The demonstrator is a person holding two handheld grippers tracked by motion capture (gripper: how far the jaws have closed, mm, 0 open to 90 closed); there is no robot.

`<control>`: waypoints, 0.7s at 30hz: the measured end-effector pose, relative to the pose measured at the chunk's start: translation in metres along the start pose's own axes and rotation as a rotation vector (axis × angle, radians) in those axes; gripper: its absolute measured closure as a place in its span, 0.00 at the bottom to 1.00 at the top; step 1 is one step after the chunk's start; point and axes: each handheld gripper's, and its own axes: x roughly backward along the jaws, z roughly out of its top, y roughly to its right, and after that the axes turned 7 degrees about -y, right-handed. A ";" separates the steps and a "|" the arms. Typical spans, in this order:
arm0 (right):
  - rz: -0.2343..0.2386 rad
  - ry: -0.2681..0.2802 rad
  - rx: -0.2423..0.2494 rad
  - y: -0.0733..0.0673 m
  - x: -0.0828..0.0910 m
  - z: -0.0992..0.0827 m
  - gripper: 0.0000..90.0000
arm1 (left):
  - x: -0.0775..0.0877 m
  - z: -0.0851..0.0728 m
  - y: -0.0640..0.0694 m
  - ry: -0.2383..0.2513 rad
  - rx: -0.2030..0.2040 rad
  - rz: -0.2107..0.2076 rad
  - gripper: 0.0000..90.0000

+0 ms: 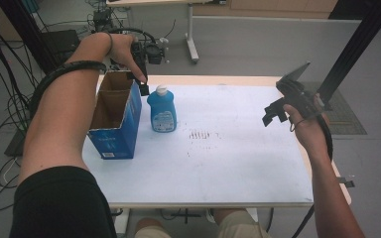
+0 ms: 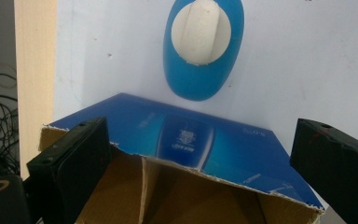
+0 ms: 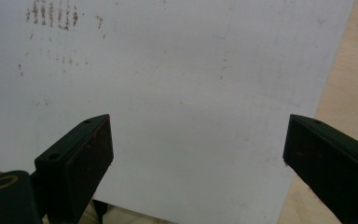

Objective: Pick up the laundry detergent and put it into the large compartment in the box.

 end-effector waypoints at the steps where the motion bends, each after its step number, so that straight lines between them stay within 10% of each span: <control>1: -0.001 0.000 0.001 0.000 0.000 0.000 0.09 | -0.001 0.000 0.000 0.002 0.001 -0.001 0.06; 21: -0.001 -0.004 0.002 -0.001 -0.001 0.001 0.09 | -0.004 0.010 -0.002 0.013 -0.020 -0.006 0.06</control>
